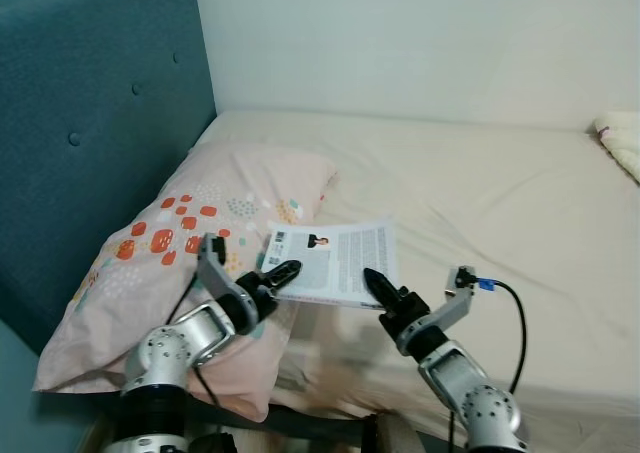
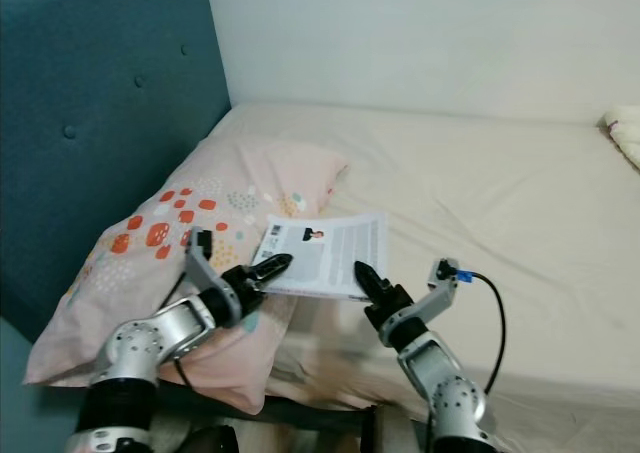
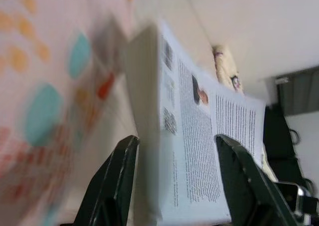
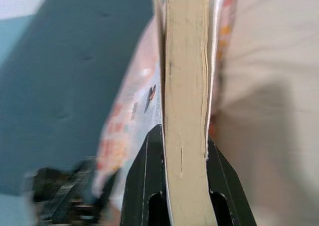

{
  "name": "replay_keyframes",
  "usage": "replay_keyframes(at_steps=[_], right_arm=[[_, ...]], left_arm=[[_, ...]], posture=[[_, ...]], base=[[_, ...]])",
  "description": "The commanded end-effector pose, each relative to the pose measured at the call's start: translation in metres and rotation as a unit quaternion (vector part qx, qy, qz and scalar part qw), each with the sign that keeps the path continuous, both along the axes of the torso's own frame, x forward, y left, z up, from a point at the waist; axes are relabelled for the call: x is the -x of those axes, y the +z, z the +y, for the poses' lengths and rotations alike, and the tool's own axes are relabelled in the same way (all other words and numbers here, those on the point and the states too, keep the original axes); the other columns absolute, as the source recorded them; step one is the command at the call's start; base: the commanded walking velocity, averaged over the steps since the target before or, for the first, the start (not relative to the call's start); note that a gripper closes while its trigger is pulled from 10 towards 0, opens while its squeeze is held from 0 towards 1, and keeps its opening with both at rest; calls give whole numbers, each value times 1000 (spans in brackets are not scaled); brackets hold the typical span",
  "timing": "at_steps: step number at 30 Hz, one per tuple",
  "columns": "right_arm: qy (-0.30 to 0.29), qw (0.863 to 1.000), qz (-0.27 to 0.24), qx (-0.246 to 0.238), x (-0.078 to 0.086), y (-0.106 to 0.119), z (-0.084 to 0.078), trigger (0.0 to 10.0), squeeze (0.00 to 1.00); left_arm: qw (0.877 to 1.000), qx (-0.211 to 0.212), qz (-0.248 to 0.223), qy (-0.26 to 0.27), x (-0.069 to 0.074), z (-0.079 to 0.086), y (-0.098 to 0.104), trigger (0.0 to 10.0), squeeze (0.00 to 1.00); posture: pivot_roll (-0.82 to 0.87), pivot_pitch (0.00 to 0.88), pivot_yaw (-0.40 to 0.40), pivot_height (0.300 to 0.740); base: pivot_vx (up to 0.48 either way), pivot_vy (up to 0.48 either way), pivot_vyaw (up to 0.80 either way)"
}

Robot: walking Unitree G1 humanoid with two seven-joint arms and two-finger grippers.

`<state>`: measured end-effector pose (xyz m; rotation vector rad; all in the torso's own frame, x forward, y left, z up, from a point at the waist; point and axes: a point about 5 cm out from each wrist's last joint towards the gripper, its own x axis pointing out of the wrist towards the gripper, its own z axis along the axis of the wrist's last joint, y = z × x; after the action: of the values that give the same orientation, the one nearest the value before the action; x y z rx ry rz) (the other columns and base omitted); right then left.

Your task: Clean up the room

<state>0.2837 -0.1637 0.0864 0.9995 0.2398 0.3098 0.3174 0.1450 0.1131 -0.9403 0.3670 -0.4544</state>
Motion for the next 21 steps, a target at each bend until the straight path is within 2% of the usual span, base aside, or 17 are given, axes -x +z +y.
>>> replay_keyframes(at_steps=[1,6,10,13,17,19,21], right_arm=[[-7,1000,2,5,3,1,-5,0,0],[-13,1000,-1,14,5,3,-13,0,0],[-21,999,4,35,8,1,-26,0,0],[-24,999,5,39,8,1,-29,0,0],[-14,997,26,65,7,-5,-34,0,0],[-6,996,35,76,7,-8,-35,0,0],[-7,996,39,78,7,-9,-36,0,0]], left_arm=[[1000,-13,-24,-3,2,6,3,10000,0],[998,-34,-49,-21,8,11,3,10000,0],[994,-58,-77,-56,17,6,3,10000,0],[992,-63,-87,-69,19,3,3,10000,0],[973,-112,-146,-137,31,-16,8,10000,0],[966,-128,-161,-159,34,-22,9,10000,0],[963,-134,-165,-168,36,-23,9,10000,0]], posture=[[-33,28,-31,585],[-31,35,-28,585],[-31,48,-26,585],[-31,48,-26,585],[-27,58,-24,585],[-25,61,-25,585],[-24,62,-26,585]], base=[[0,0,0],[0,0,0],[0,0,0],[0,0,0],[0,0,0],[0,0,0],[0,0,0]])
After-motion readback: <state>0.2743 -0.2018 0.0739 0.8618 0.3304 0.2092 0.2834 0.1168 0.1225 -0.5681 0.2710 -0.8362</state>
